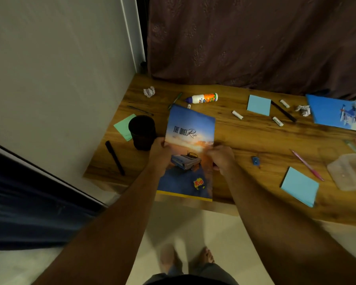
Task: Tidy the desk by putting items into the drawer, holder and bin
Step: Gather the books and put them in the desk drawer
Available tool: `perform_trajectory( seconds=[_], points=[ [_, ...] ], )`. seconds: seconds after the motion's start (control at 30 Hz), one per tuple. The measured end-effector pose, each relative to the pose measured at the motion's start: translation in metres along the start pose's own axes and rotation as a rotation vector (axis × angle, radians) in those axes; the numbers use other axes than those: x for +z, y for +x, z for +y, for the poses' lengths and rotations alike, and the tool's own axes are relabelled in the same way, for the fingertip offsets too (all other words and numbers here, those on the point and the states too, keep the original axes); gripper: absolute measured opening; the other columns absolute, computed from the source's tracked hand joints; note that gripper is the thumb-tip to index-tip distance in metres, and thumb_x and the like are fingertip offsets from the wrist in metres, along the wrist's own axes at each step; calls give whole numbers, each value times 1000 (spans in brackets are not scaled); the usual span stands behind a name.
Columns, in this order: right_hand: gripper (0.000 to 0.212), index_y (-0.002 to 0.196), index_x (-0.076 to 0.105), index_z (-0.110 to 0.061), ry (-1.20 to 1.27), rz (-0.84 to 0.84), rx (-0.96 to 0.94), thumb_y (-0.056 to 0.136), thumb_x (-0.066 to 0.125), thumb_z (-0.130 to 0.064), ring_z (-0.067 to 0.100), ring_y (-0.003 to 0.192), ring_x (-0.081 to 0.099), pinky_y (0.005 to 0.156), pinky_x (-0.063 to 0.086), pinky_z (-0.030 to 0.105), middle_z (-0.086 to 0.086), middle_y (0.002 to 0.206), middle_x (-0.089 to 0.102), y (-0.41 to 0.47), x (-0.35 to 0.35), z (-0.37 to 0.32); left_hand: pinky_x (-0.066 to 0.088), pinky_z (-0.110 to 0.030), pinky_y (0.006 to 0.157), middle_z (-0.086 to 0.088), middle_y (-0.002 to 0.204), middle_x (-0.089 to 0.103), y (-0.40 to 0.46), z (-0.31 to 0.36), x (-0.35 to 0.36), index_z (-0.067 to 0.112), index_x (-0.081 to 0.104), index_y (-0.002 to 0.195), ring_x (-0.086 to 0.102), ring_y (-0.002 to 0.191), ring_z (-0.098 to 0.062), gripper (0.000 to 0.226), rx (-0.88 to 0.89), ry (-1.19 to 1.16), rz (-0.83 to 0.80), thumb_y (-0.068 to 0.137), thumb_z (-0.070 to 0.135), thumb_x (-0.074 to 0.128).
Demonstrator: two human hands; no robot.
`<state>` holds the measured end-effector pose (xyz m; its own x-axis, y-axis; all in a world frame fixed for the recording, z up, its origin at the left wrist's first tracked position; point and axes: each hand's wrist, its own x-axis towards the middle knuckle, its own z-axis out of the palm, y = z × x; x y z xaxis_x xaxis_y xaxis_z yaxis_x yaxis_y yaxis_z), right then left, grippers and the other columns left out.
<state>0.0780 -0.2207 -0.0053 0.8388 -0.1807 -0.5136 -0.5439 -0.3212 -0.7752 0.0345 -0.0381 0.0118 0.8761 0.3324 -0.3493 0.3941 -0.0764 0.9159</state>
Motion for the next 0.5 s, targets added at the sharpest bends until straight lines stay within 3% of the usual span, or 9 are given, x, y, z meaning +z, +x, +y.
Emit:
perform_trajectory(
  seconds=[0.1,0.2,0.23,0.33,0.5],
  points=[
    [16,81,62,-26,191,-22,-31,83,75,-34,24,92,64,78,54,39,3,93,69,-2,-15,-12,57,-22,55,-3,96,63,-3,27,5,11,52,111,66,78,-14,20,78,-103,-60,92,2,52],
    [34,101,64,-19,322,-115,-49,80,76,-43,25,93,66,90,52,43,6,100,71,-7,-36,-33,53,-16,52,2,99,64,-3,61,10,14,52,115,66,78,-9,26,168,-142,-121,91,6,56],
    [40,108,63,-14,378,-151,-36,81,75,-41,27,94,68,91,54,45,9,105,72,-9,-42,-40,52,-15,52,5,99,64,-3,71,10,14,52,117,65,78,-7,27,183,-151,-137,91,7,57],
    [33,117,62,-9,542,-219,-108,90,67,-28,25,89,72,83,57,42,10,103,74,-19,-66,-67,52,-14,56,6,105,64,1,103,15,15,52,120,65,87,-8,29,258,-128,-187,91,13,59],
    [36,125,58,-5,561,-120,-335,91,65,-15,33,99,68,96,51,51,16,116,68,-34,-111,-105,54,-24,71,-3,114,64,3,155,35,16,55,118,64,93,-13,24,389,-140,-181,95,13,53]
  ],
)
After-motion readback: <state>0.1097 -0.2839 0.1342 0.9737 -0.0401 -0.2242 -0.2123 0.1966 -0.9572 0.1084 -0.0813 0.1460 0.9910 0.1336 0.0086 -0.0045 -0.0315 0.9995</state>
